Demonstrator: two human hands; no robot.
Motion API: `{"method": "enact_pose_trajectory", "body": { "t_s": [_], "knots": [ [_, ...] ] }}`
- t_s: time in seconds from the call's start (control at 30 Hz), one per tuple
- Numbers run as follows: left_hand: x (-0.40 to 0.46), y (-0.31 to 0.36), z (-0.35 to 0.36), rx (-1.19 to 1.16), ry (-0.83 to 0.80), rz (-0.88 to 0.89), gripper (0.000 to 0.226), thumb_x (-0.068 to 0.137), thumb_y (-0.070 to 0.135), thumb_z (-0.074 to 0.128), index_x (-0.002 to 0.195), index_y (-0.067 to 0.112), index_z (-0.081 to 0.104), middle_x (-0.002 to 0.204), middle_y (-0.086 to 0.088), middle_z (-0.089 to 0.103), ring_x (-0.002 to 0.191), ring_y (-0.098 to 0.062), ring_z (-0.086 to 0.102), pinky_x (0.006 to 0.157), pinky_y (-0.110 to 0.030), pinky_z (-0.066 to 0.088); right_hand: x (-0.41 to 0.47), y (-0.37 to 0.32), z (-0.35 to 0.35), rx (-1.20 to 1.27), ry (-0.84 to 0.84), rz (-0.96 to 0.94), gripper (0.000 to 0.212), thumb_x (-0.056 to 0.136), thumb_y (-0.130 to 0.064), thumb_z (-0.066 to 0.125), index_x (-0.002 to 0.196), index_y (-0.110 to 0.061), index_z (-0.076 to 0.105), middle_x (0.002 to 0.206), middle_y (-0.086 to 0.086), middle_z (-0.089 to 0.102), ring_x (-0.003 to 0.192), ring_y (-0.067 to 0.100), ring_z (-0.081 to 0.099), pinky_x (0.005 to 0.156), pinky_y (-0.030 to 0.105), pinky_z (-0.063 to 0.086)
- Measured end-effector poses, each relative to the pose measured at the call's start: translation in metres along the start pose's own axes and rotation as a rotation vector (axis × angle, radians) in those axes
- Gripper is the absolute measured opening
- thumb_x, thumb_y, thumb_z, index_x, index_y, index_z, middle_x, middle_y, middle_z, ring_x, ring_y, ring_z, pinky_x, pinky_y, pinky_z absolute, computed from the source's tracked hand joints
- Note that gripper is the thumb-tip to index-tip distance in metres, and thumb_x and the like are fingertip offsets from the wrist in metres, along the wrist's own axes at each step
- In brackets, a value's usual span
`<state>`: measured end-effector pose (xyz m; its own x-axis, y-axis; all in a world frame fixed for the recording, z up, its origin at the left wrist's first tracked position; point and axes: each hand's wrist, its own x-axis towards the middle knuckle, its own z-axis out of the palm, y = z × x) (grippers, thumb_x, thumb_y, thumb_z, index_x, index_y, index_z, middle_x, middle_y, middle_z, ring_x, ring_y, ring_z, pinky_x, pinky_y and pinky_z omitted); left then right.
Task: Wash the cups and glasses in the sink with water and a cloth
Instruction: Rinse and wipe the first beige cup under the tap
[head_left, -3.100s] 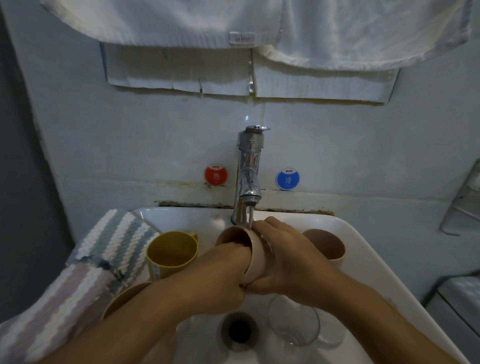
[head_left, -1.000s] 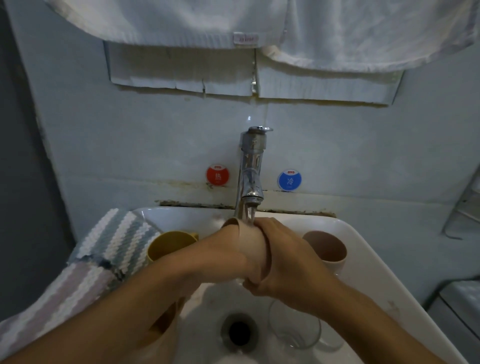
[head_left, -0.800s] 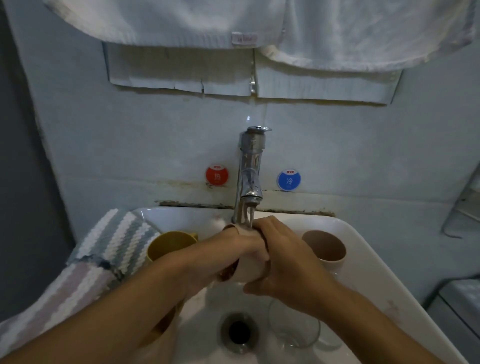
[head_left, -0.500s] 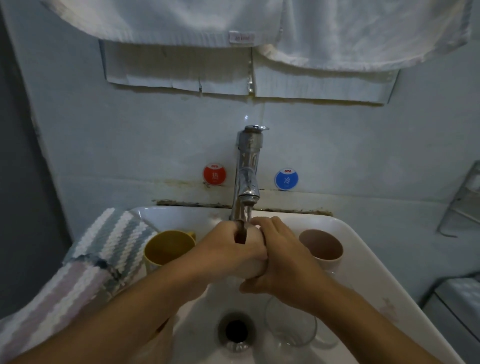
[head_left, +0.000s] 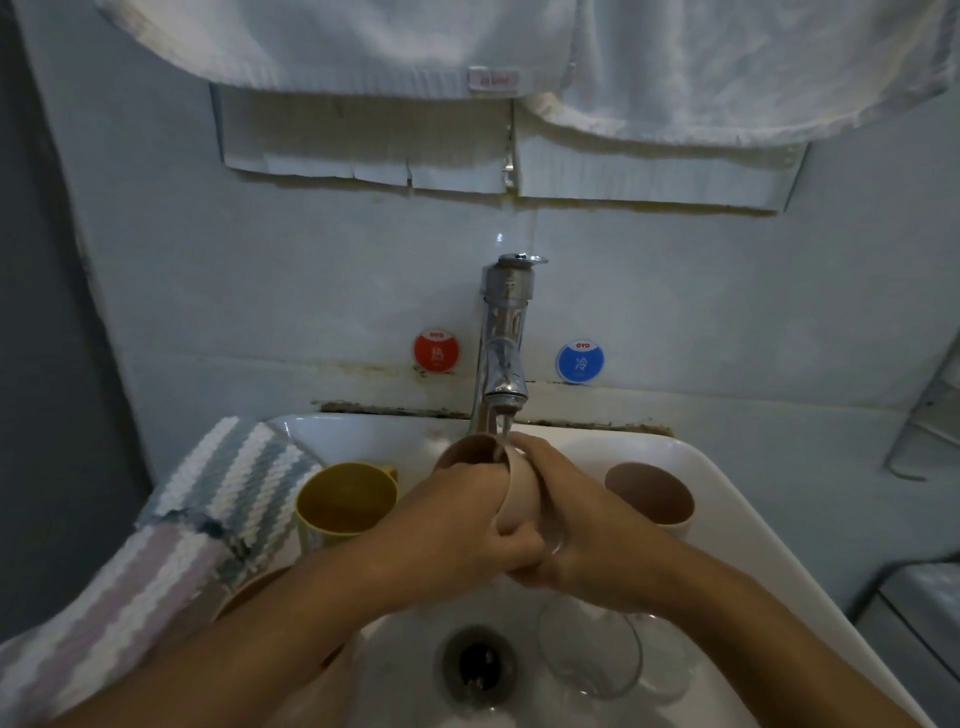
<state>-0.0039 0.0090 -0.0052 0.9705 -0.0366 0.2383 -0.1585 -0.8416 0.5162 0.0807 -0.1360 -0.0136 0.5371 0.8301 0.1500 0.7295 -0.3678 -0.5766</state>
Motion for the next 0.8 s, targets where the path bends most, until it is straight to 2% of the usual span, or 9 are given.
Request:
{"method": "enact_pose_trajectory", "body": {
  "t_s": [0.1,0.17,0.23,0.27,0.37,0.53,0.6,0.7,0.8],
  "knots": [
    [0.000,0.000,-0.002,-0.066,0.020,-0.013,0.040,0.084,0.033,0.068,0.120,0.025,0.055,0.107,0.011,0.060,0.092,-0.004,0.060,0.080,-0.027,0.057,0.003,0.002,0.001,-0.125,0.094,-0.001,0.082,0.069,-0.037,0.087,0.133,-0.044,0.036,0.125,-0.021,0.047,0.111,-0.001,0.050,0.096,0.023,0.048],
    [0.002,0.001,-0.003,-0.167,0.064,-0.090,0.033,0.086,0.029,0.070,0.115,0.027,0.053,0.104,0.012,0.058,0.090,-0.003,0.059,0.080,-0.024,0.056,0.005,0.000,0.001,-0.171,0.152,0.010,0.081,0.064,-0.042,0.088,0.129,-0.041,0.038,0.124,-0.019,0.047,0.109,0.003,0.050,0.096,0.029,0.050],
    [0.004,0.004,-0.005,-0.340,0.076,-0.151,0.011,0.092,0.021,0.064,0.089,0.026,0.055,0.083,0.009,0.058,0.073,-0.003,0.058,0.077,-0.026,0.056,0.005,-0.001,0.001,-0.202,0.170,0.000,0.082,0.062,-0.043,0.088,0.126,-0.042,0.037,0.122,-0.019,0.045,0.108,0.003,0.048,0.094,0.029,0.050],
    [0.004,0.006,-0.005,-0.353,0.069,-0.147,0.015,0.094,0.021,0.061,0.081,0.027,0.055,0.074,0.006,0.057,0.066,-0.005,0.058,0.071,-0.025,0.055,0.005,-0.002,0.002,-0.210,0.167,-0.001,0.083,0.061,-0.044,0.089,0.125,-0.042,0.036,0.122,-0.019,0.044,0.108,0.003,0.047,0.093,0.028,0.050],
    [0.004,0.008,-0.003,-0.444,0.019,-0.115,0.012,0.094,0.021,0.059,0.083,0.023,0.064,0.077,-0.006,0.066,0.070,-0.018,0.065,0.067,-0.032,0.057,0.006,-0.003,0.006,-0.231,0.163,0.000,0.085,0.059,-0.045,0.089,0.123,-0.043,0.034,0.120,-0.020,0.043,0.106,0.003,0.047,0.090,0.027,0.051],
    [0.008,-0.001,0.001,-0.383,-0.031,-0.334,0.022,0.091,0.031,0.063,0.071,0.025,0.053,0.067,0.010,0.054,0.052,-0.001,0.051,0.047,-0.007,0.042,0.007,-0.006,0.013,-0.300,0.144,-0.019,0.084,0.061,-0.041,0.089,0.120,-0.042,0.029,0.120,-0.018,0.037,0.106,0.003,0.040,0.088,0.021,0.046],
    [0.009,-0.001,0.000,-0.516,-0.072,-0.360,0.021,0.076,0.033,0.073,0.075,0.024,0.055,0.074,0.007,0.057,0.064,-0.002,0.055,0.059,-0.011,0.047,0.006,-0.006,0.015,-0.307,0.144,-0.033,0.084,0.063,-0.041,0.088,0.123,-0.040,0.030,0.123,-0.017,0.037,0.108,0.003,0.038,0.089,0.020,0.045],
    [0.004,-0.003,0.000,-0.786,-0.084,-0.380,0.039,0.063,0.028,0.075,0.098,0.015,0.065,0.100,-0.009,0.068,0.097,-0.022,0.066,0.088,-0.036,0.056,0.006,-0.006,0.013,-0.294,0.154,-0.051,0.082,0.064,-0.039,0.087,0.126,-0.035,0.034,0.125,-0.016,0.038,0.109,0.004,0.040,0.092,0.023,0.047],
    [0.008,-0.004,0.009,-0.667,-0.039,-0.330,0.024,0.077,0.025,0.070,0.097,0.012,0.067,0.093,-0.009,0.069,0.087,-0.014,0.069,0.078,-0.026,0.056,0.005,-0.003,0.012,-0.246,0.141,-0.045,0.079,0.065,-0.038,0.088,0.122,-0.038,0.034,0.120,-0.019,0.047,0.103,0.006,0.050,0.089,0.025,0.051]
  ]
}}
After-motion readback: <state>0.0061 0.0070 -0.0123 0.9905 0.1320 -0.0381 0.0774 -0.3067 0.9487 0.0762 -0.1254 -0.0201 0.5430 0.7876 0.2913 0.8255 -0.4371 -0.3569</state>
